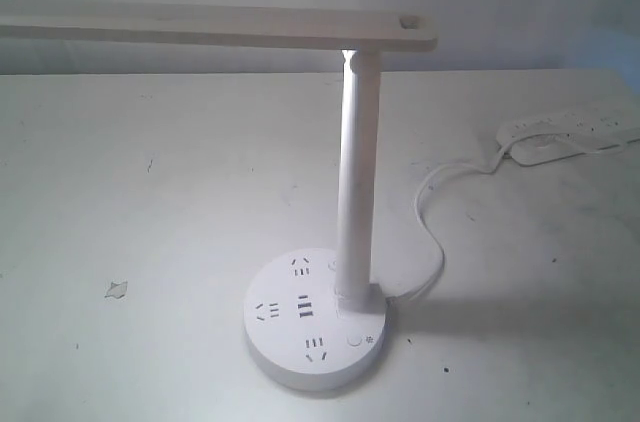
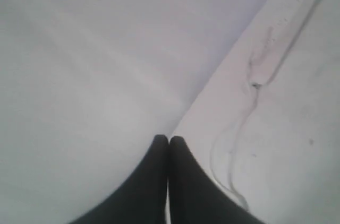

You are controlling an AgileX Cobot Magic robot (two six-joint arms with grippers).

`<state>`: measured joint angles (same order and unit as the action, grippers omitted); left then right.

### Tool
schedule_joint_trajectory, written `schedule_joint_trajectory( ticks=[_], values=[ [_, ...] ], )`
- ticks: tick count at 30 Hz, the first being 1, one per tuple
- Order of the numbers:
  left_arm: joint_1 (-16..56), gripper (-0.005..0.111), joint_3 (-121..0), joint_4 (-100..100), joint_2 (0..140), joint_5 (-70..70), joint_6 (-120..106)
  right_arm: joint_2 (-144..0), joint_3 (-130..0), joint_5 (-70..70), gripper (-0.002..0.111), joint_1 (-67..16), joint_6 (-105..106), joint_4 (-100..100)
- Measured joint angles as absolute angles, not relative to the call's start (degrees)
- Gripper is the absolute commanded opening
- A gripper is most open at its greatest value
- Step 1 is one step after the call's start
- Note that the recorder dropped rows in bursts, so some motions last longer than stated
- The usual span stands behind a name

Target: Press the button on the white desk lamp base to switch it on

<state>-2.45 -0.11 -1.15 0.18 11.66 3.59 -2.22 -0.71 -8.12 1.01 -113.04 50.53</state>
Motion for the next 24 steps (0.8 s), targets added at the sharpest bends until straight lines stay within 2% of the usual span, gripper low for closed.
schedule_joint_trajectory(
  ticks=[4,8,10,18,24],
  values=[
    [-2.4,0.000,-0.1,-1.1,0.2,11.7,3.6,-2.1,-0.3,-18.9,0.000,1.0,-80.1,28.1],
    [-2.4,0.000,-0.1,-1.1,0.2,11.7,3.6,-2.1,-0.1,-20.6,0.000,1.0,-42.3,19.9],
    [-2.4,0.000,-0.1,-1.1,0.2,11.7,3.6,-2.1,-0.1,-20.5,0.000,1.0,-31.5,18.6],
    [-2.4,0.000,-0.1,-1.1,0.2,11.7,3.6,-2.1,-0.1,-19.5,0.000,1.0,-19.2,16.2],
    [-2.4,0.000,-0.1,-1.1,0.2,11.7,3.6,-2.1,-0.1,-18.9,0.000,1.0,-0.8,1.9]
  ],
)
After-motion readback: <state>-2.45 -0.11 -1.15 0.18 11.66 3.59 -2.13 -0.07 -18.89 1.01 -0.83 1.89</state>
